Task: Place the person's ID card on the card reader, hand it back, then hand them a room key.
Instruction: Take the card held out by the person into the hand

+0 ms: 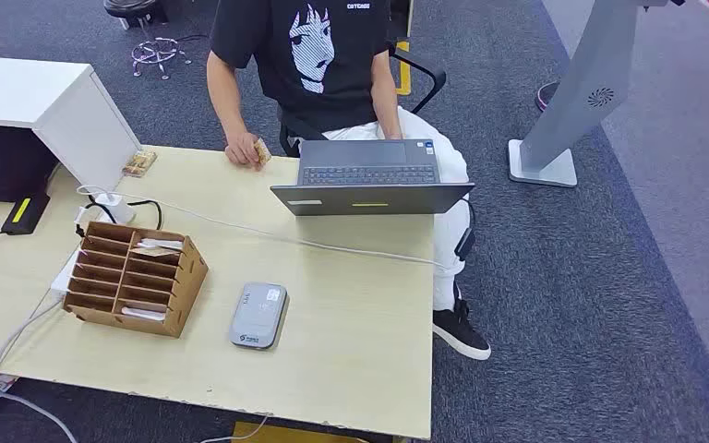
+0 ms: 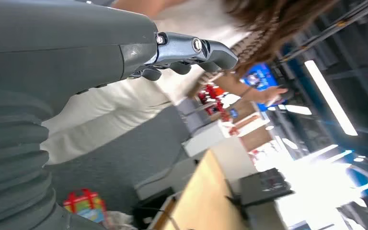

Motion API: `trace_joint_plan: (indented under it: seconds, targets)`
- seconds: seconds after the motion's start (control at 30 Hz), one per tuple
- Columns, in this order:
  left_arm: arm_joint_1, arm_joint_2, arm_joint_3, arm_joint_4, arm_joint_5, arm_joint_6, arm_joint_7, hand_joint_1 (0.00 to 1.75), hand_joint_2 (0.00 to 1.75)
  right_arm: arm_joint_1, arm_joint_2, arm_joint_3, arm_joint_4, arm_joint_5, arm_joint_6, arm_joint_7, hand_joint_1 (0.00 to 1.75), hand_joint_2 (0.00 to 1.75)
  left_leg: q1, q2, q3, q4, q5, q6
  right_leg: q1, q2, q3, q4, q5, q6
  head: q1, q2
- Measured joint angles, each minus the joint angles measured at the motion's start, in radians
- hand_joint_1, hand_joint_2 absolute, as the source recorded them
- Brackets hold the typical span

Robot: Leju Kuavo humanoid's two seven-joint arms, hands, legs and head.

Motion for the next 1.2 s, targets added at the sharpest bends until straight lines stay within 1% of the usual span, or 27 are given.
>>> trace_joint_plan:
  seconds: [0.07,0.23,0.4,0.53,0.63,0.77,0.9,0.97,1.1,1.2]
  targets:
    - [0.006,-0.001,-0.009,-0.023,-0.009,0.0,0.0,0.0,1.75,0.0,0.0,0.0,0.0,0.003,0.0,0.001,0.0,0.0,0.0,0.0,0.0,0.0,0.0,0.0,0.0,0.0,0.0,0.0,0.0,0.0,0.0,0.0]
    - [0.028,-0.004,-0.051,-0.153,-0.059,0.0,0.0,0.0,1.75,-0.001,0.0,0.0,0.0,0.019,0.011,0.001,0.0,0.0,0.0,0.0,0.0,0.0,0.0,0.0,0.0,0.0,0.0,0.0,0.0,0.0,0.0,0.0]
    - [0.031,-0.006,-0.088,-0.277,-0.096,0.0,0.0,0.0,1.75,-0.001,0.0,0.0,0.0,0.032,0.021,0.002,0.0,0.0,0.0,0.0,0.0,0.0,0.0,0.0,0.0,0.0,0.0,0.0,0.0,0.0,0.0,0.0]
    - [0.023,-0.002,-0.127,-0.342,-0.16,0.0,0.0,0.0,1.75,-0.002,0.0,0.0,0.0,0.034,0.03,0.004,0.0,0.0,0.0,0.0,0.0,0.0,0.0,0.0,0.0,0.0,0.0,0.0,0.0,0.0,0.0,0.0]
    - [-0.006,0.016,-0.152,-0.353,-0.238,0.0,0.0,0.0,1.75,-0.003,0.0,0.0,0.0,0.035,0.038,-0.004,0.0,0.0,0.0,0.0,0.001,0.0,0.0,0.0,0.0,0.0,0.0,0.0,0.0,0.0,0.0,0.0]
    - [-0.092,0.068,-0.182,-0.301,-0.342,0.0,0.0,0.0,1.75,-0.006,0.0,0.0,0.0,0.035,0.052,-0.02,0.0,0.0,0.0,0.0,0.001,0.0,0.001,0.0,0.0,0.0,0.0,0.0,0.0,0.0,0.0,0.0]
    - [-0.205,0.135,-0.215,-0.175,-0.427,0.0,0.004,0.0,1.75,-0.009,-0.001,0.0,0.0,0.035,0.057,-0.026,0.0,0.0,0.0,-0.001,0.002,0.0,0.003,0.001,0.0,-0.001,0.0,0.0,0.001,0.0,0.0,0.0]
    - [-0.269,0.175,-0.235,-0.092,-0.476,-0.001,0.025,0.0,1.75,-0.012,-0.001,0.0,0.0,0.035,0.06,-0.028,0.0,0.0,0.0,-0.001,0.001,0.0,0.003,0.0,0.0,-0.001,0.001,0.0,0.002,-0.001,0.0,0.0]
    - [-0.395,0.261,-0.279,0.077,-0.59,-0.001,0.099,0.0,1.75,-0.014,-0.003,0.0,0.0,0.035,0.064,-0.031,0.0,0.0,0.0,-0.001,0.001,0.0,0.005,0.0,0.0,0.0,0.0,0.001,0.004,-0.001,0.0,0.0]
    - [-0.462,0.304,-0.299,0.166,-0.654,-0.001,0.13,0.0,1.75,-0.015,-0.004,0.0,0.0,0.035,0.065,-0.032,0.0,0.0,0.0,0.0,0.001,0.0,0.005,0.0,0.0,0.0,0.0,0.001,0.005,-0.001,0.0,0.0]
